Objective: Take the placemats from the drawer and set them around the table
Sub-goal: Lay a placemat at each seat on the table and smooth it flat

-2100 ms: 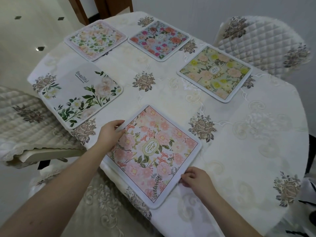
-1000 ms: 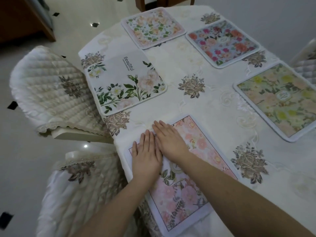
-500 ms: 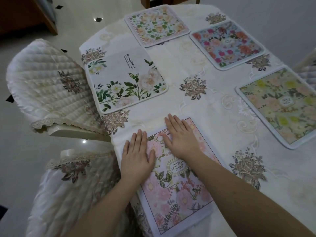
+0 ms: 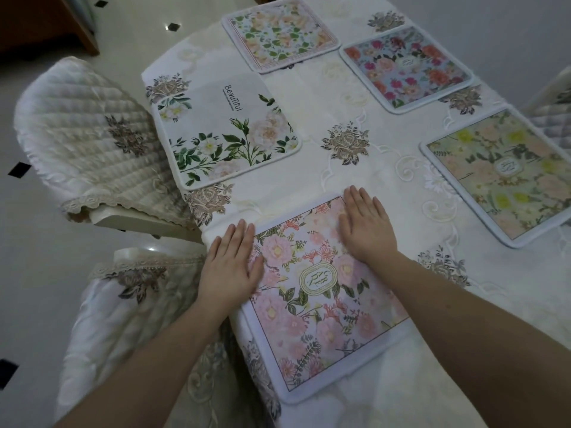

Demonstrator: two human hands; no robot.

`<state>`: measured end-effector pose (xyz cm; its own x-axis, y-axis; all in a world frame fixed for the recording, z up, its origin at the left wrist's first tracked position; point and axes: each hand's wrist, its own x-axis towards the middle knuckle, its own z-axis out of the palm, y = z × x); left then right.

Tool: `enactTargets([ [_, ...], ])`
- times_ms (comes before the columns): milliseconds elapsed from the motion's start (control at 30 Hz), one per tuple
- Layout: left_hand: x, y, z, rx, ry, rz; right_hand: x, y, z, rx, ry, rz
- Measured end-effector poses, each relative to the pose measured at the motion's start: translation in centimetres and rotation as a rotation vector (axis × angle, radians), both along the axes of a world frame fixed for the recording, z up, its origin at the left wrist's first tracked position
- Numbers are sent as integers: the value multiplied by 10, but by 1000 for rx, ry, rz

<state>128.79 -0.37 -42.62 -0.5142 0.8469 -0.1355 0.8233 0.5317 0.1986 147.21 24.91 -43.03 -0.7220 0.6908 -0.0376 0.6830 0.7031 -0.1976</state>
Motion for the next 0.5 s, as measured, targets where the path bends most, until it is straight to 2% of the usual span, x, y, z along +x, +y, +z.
enactTargets([
  [133,0,2,0,-64,15,-10,27,4,5,-6,-21,-37],
  [300,-1,-5,13,-171,147,77,64,-9,13,30,-54,-80],
  [500,72,-3,27,4,9,39,56,-108,16,-79,72,-28],
])
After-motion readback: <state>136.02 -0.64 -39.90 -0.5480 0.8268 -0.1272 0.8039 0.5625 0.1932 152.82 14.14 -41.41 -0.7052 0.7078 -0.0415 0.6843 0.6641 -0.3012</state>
